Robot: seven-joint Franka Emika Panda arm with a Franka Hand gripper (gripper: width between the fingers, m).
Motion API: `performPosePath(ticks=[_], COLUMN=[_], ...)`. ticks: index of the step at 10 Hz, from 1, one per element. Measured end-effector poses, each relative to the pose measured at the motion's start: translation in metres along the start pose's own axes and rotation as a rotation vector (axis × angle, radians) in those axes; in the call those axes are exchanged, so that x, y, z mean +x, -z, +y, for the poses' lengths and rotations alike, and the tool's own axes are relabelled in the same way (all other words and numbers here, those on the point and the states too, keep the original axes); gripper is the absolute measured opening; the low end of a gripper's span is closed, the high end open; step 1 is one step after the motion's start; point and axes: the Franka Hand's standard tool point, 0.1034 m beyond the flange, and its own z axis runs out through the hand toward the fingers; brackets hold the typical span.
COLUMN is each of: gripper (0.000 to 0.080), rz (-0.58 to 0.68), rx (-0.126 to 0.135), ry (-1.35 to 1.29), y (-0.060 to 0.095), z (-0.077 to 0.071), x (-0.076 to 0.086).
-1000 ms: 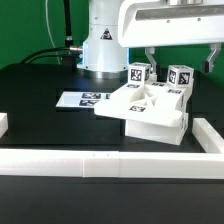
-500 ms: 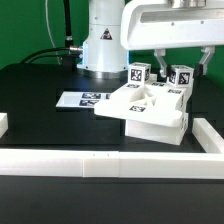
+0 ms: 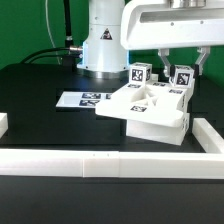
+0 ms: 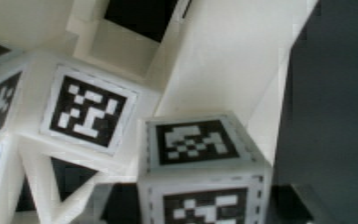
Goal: Assemble chair
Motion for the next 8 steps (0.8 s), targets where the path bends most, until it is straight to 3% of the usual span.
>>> performPosePath(ticks=[5, 8], gripper=[0.0284, 0.0284], rz=[0.011, 0.049], rx=[0.01, 0.037], ry=[-0.466, -0.733], y=[-0.001, -0.001], z=[-0.006, -0.011], x=[-0.002, 0.001])
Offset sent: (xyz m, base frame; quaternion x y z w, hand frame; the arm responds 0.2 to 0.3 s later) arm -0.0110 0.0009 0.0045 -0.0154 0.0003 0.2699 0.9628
